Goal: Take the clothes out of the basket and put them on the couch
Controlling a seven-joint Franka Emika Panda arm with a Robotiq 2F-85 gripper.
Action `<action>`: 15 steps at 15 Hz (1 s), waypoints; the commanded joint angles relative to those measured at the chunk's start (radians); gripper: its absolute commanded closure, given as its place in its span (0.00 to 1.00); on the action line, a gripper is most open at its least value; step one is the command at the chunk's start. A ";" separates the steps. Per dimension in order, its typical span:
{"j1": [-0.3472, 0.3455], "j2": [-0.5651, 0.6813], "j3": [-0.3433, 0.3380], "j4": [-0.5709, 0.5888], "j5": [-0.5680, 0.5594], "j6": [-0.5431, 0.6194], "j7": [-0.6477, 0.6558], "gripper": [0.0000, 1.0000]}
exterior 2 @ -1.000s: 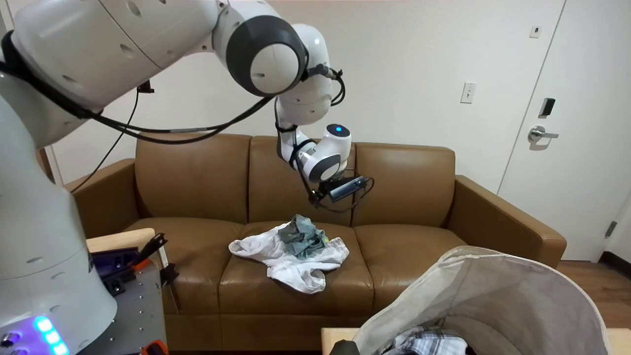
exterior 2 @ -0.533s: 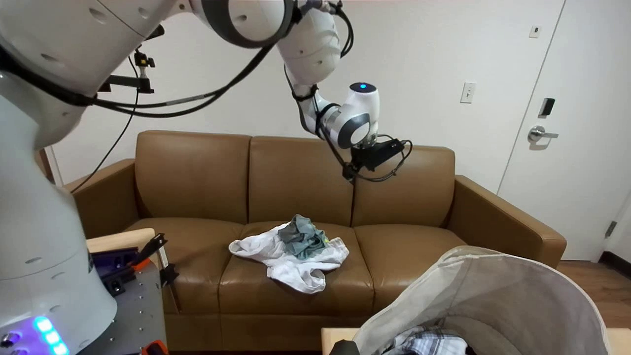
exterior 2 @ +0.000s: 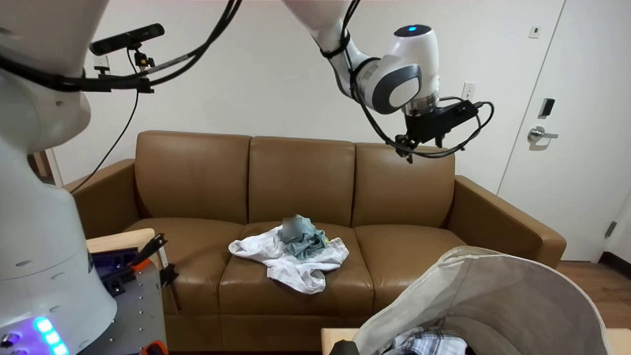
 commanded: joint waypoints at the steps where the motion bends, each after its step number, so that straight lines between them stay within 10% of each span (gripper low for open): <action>1: -0.075 -0.128 -0.022 -0.104 0.134 0.039 -0.053 0.00; 15: -0.408 -0.245 -0.104 -0.435 0.349 0.135 -0.038 0.00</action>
